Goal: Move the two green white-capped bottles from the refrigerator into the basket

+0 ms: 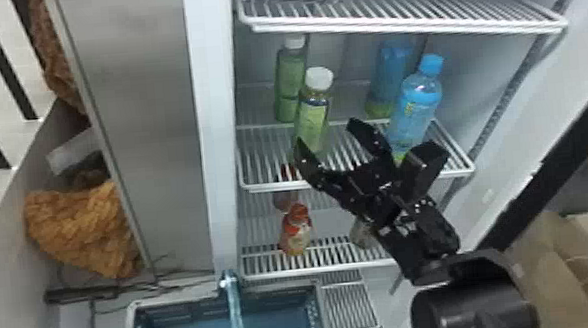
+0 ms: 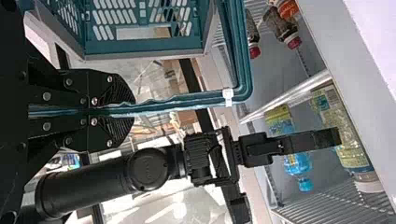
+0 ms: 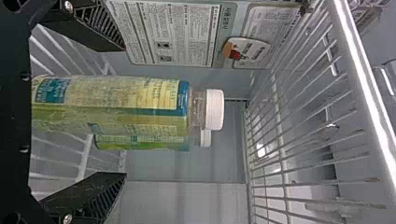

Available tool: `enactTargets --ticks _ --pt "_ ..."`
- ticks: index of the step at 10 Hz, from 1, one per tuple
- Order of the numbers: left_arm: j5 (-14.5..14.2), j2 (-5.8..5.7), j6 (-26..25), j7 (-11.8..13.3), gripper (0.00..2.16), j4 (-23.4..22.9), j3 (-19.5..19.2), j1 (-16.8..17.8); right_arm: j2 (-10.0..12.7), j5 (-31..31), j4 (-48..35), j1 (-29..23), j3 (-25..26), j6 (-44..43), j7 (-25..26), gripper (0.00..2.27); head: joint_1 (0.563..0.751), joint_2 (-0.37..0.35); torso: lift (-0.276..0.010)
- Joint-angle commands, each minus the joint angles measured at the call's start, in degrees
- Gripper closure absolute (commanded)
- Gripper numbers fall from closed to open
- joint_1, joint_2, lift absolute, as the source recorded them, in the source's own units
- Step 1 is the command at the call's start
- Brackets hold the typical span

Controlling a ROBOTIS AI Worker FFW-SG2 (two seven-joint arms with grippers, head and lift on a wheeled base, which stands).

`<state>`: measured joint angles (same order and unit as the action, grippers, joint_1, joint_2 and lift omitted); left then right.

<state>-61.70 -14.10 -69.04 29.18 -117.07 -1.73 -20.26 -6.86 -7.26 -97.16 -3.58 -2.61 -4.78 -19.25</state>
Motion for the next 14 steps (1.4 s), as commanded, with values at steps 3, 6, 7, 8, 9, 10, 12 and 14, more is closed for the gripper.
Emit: enactTargets --ticks 3,6,7,8,9,10,12,14 --pt "0.1 -0.05 0.0 0.0 1.2 0.0 0.0 0.2 -0.1 -0.3 3.0 3.4 -1.9 0.0 0.0 0.07 0.695 -0.179 -0.004" --pt "0.1 -0.14 0.0 -0.1 1.2 0.0 0.4 0.7 -0.3 -0.1 6.1 6.3 -2.8 -0.1 0.0 0.09 0.695 -0.166 -0.004" --pt "0.1 -0.23 0.0 -0.1 1.2 0.1 0.4 0.9 -0.4 -0.7 8.4 7.8 -3.6 -0.4 0.0 0.18 0.695 -0.163 -0.004" --pt "0.1 -0.23 0.0 -0.1 1.2 0.0 0.5 0.9 -0.6 -1.7 9.2 8.9 -4.7 0.7 0.0 0.41 0.695 -0.158 -0.004" --pt "0.1 -0.32 0.0 -0.1 1.2 0.1 0.5 0.9 -0.7 -2.1 9.2 9.6 -5.8 2.1 0.0 0.76 0.695 -0.154 -0.004" --pt "0.1 -0.32 0.0 -0.1 1.2 0.1 0.4 0.9 -0.8 -2.7 8.9 9.9 -6.8 2.2 0.1 1.0 0.695 -0.141 -0.004" --pt "0.1 -0.41 0.0 -0.1 1.2 0.1 0.5 0.9 -0.8 -2.8 6.8 8.6 -6.1 2.1 0.2 1.01 0.695 -0.12 -0.004" --pt "0.0 -0.41 0.0 -0.1 1.2 0.1 0.5 0.7 -0.8 -2.1 2.9 6.0 -4.0 2.1 0.6 1.01 0.695 -0.127 -0.004"
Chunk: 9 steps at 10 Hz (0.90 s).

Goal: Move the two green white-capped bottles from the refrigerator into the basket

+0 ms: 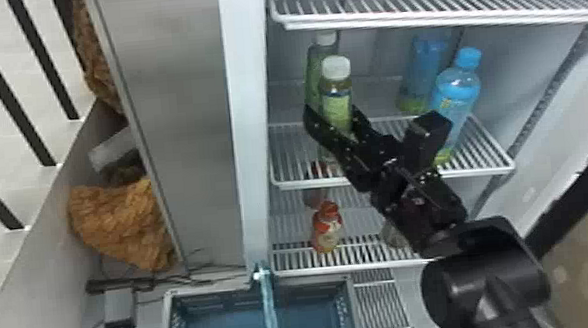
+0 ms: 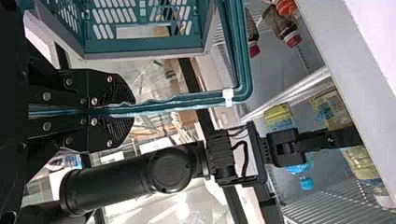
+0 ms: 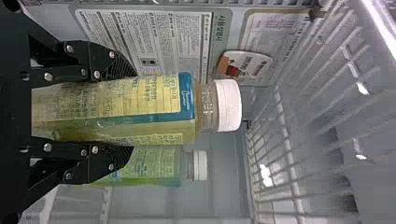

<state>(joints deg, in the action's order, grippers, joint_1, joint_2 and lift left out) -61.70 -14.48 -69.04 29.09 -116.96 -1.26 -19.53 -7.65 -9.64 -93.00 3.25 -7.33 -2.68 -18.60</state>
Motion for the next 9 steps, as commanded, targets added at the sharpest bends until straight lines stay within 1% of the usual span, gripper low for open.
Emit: enactTargets --ticks 1,3,5,9 --pt "0.0 0.07 0.0 0.0 1.2 0.0 -0.2 -0.2 0.0 0.5 -3.8 -2.5 1.4 0.1 0.1 1.01 0.695 -0.14 -0.004" --pt "-0.1 0.15 0.0 0.0 1.2 -0.1 -0.5 -0.6 0.4 2.2 -11.7 -7.3 3.7 4.5 0.1 1.01 0.695 -0.154 -0.004" --pt "-0.1 0.15 0.0 0.0 1.2 0.0 -0.7 -0.7 0.4 2.6 -20.0 -12.7 4.4 10.0 0.0 1.01 0.695 -0.168 -0.004" --pt "-0.1 0.15 0.0 0.0 1.2 -0.1 -0.7 -0.7 0.3 1.5 -32.1 -19.6 6.3 18.7 -0.9 1.01 0.695 -0.18 -0.004"
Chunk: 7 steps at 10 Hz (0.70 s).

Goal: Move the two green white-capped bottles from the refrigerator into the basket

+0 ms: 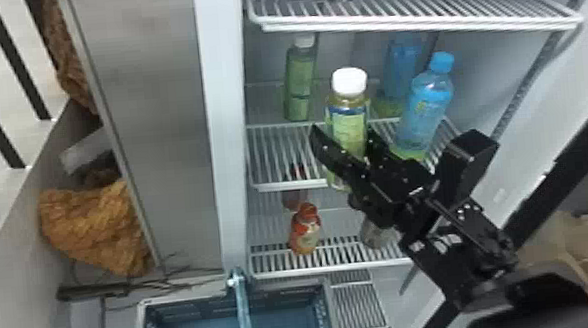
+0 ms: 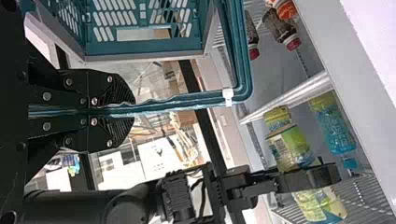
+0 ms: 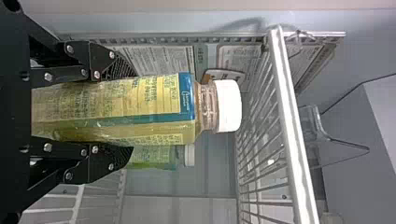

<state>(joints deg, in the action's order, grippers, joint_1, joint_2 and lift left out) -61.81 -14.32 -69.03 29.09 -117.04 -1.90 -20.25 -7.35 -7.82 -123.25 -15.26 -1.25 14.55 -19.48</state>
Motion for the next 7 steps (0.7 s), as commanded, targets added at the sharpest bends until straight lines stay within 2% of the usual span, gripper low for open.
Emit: enactTargets --ticks 1,7 --pt "0.0 0.0 0.1 0.0 1.2 0.0 0.0 -0.1 0.0 -1.0 -5.5 -3.4 0.7 5.3 -0.5 1.01 0.695 -0.183 -0.004" --pt "0.0 0.09 0.1 0.0 1.2 0.0 0.0 -0.3 0.1 -4.0 -20.5 -13.0 3.5 23.3 -1.8 1.01 0.695 -0.194 -0.004"
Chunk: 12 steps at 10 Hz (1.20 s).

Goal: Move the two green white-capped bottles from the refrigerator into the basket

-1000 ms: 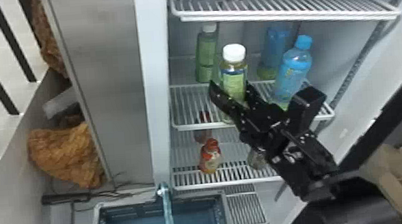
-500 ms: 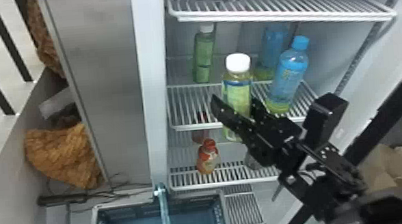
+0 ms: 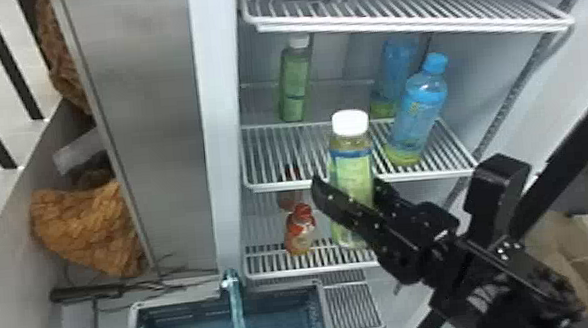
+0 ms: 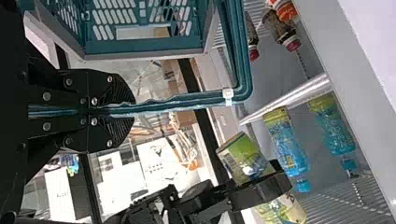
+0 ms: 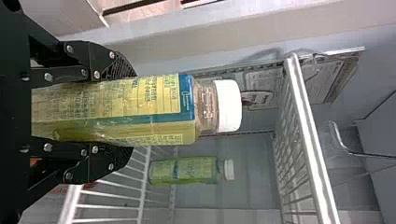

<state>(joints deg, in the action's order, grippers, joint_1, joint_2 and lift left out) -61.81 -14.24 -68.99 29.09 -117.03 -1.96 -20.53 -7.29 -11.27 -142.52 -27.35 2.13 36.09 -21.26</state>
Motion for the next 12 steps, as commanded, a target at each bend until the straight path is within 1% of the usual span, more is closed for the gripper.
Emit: enactTargets --ticks 1,6,8,12 --pt "0.0 0.0 0.0 0.0 1.2 0.1 0.0 0.0 0.0 -1.0 -3.1 -2.5 0.4 3.8 0.0 1.01 0.695 -0.195 -0.004" --pt "-0.1 0.0 0.0 0.1 1.2 0.0 0.0 -0.1 -0.2 -3.4 -7.2 -7.5 0.7 11.6 -1.9 1.01 0.695 -0.188 -0.004" --pt "-0.1 -0.09 0.0 0.1 1.2 0.1 0.1 -0.1 -0.2 -3.7 -9.3 -9.2 0.7 14.7 -1.9 1.01 0.695 -0.182 -0.004" --pt "0.0 -0.27 -0.3 0.0 1.2 0.0 0.5 0.0 -0.2 -3.0 -11.5 -10.1 0.6 24.4 -1.2 1.01 0.695 -0.19 -0.004"
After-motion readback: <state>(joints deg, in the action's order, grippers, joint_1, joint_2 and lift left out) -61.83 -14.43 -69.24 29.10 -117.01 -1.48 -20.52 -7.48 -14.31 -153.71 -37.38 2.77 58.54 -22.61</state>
